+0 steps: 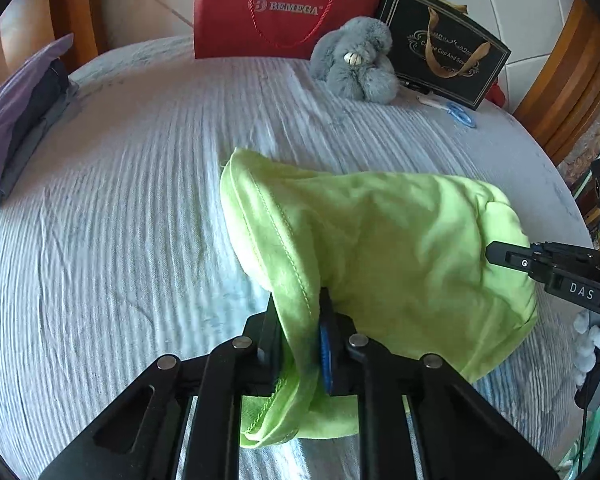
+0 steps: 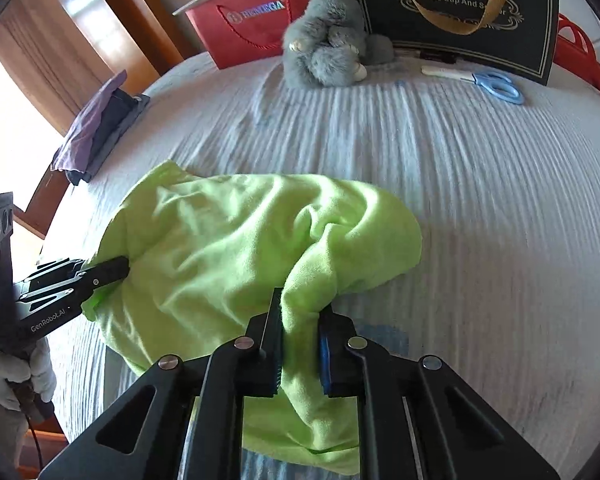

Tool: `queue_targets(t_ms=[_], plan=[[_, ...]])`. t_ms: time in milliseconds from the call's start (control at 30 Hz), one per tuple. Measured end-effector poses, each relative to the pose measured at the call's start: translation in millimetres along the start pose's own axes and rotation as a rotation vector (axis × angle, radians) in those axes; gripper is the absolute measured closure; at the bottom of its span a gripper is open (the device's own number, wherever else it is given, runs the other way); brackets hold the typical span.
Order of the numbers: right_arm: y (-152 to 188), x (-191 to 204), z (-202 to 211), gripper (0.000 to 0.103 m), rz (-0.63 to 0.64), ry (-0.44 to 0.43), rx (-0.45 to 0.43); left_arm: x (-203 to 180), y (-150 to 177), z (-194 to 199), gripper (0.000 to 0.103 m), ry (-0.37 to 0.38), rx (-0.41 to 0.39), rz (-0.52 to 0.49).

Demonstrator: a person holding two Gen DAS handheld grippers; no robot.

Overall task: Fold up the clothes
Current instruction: 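Grasp the folded T-shirt edge with the left gripper while the right gripper grasps it too, then carry the folded T-shirt with both grippers onto the purple clothes stack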

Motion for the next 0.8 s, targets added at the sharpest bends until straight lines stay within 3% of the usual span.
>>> queue_targets(t_ms=[200, 333, 467, 633, 800], plan=[[-37, 23, 49, 0.090, 0.018, -0.038, -0.132, 4, -32, 54, 0.090, 0.027, -0.091, -0.020], [-77, 61, 69, 0.090, 0.074, -0.064, -0.205, 24, -76, 89, 0.090, 0.020, -0.171, -0.024], [-129, 118, 65, 0.090, 0.123, -0.106, -0.256, 82, -118, 134, 0.090, -0.011, -0.235, -0.021], [-211, 214, 36, 0.090, 0.155, -0.169, -0.333, 186, -182, 184, 0.090, -0.067, -0.303, -0.042], [-297, 302, -16, 0.090, 0.104, -0.250, -0.386, 298, -264, 207, 0.089, -0.135, -0.306, -0.070]])
Point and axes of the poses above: each gripper's, at about its wrist camera, not at the fingertips, and z roughly against the way its jaws point, x to its left, y to its underside, the point moved 7 cm from there along -z, roughly the way its jaws point, and after that the axes turned 10 degrees about z, right-handed, at the moved point
